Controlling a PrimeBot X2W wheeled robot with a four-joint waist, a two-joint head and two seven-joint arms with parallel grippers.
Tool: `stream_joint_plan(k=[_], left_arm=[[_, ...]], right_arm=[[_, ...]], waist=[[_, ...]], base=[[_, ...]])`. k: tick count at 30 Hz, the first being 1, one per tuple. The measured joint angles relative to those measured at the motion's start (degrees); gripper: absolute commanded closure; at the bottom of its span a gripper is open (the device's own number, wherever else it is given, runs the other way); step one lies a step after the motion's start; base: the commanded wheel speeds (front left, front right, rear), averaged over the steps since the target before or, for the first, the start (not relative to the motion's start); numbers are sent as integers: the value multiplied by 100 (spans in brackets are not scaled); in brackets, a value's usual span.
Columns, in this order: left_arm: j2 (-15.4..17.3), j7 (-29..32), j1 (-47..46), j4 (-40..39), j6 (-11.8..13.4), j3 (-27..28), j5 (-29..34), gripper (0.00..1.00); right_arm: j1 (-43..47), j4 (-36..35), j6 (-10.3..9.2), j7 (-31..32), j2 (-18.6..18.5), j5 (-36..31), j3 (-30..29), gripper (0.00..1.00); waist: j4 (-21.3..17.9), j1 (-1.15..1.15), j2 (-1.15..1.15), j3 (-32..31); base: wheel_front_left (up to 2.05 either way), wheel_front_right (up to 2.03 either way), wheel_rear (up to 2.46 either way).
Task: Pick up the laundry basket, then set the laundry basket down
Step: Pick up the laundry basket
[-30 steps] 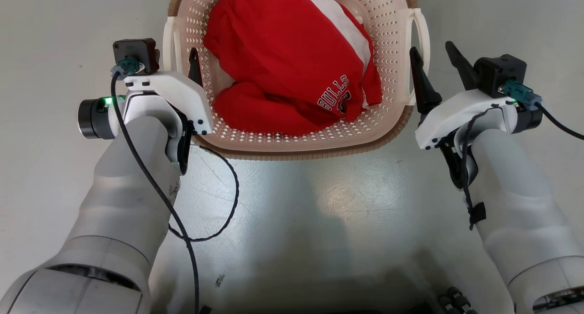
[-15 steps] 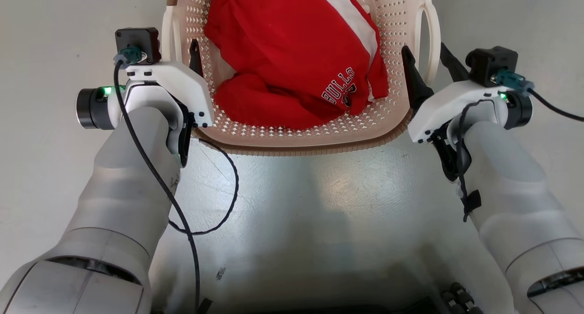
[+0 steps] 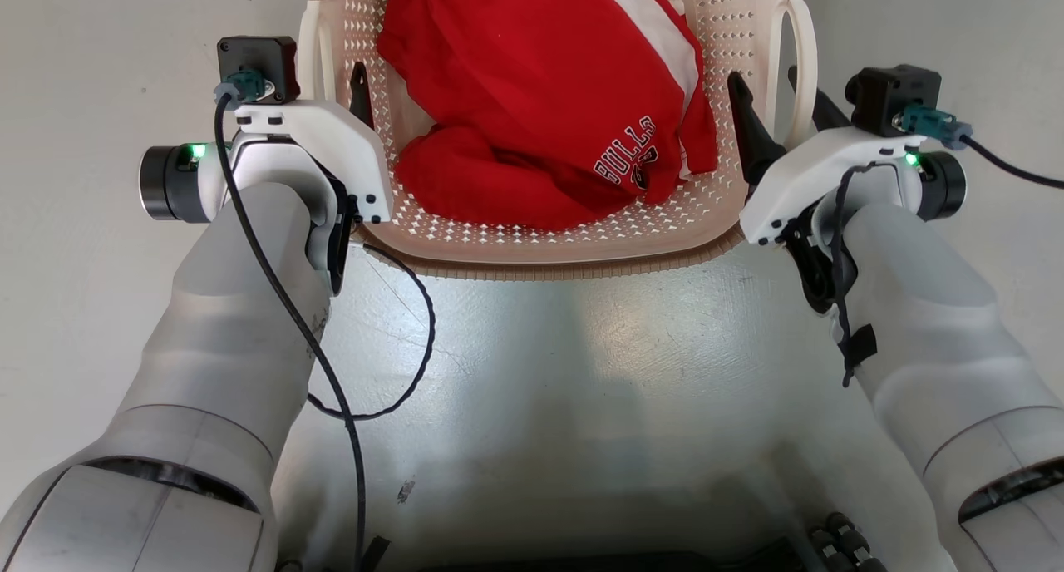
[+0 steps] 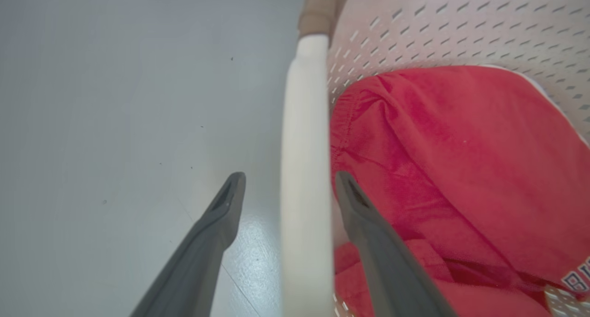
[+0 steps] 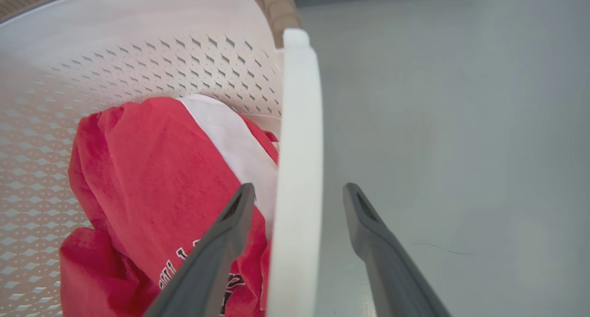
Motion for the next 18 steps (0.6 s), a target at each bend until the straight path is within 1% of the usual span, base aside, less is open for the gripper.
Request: stream_joint_plan(k=[3, 4, 5, 6, 7, 8, 9, 18], left_arm=[[-10, 5, 0, 1, 0, -31, -1, 0], [-12, 7, 0, 2, 0, -43, -1, 9], [-12, 11, 0, 3, 0, -59, -1, 49], [-12, 56, 0, 3, -1, -76, -1, 69], [-12, 97, 0, 4, -1, -94, -1, 100], [-12, 105, 0, 7, -2, -111, 0, 100], [-12, 102, 0, 7, -25, -140, 0, 100], [-19, 159, -58, 20, -52, -199, -4, 100]], right_arm=[[-77, 8, 0, 0, -1, 80, 101, 7], [-87, 11, 0, 0, 0, 108, 126, 13], [-90, 12, 0, 0, 1, 141, 145, 30], [-91, 12, 0, 0, 0, 165, 164, 47], [-94, 14, 0, 0, 0, 183, 186, 47], [-108, 29, 0, 0, 0, 186, 216, 93], [-123, 40, 0, 0, -1, 209, 252, 100], [-126, 123, -8, -7, 11, 626, 553, 100]], waist=[[7, 0, 0, 4], [8, 0, 0, 5], [6, 0, 0, 7], [3, 0, 0, 10], [-1, 0, 0, 14], [-5, 0, 0, 20], [-8, 0, 0, 25], [-47, 0, 0, -42]], base=[[0, 0, 0], [0, 0, 0], [0, 0, 0], [0, 0, 0], [0, 0, 0], [0, 0, 0], [0, 0, 0], [0, 0, 0]])
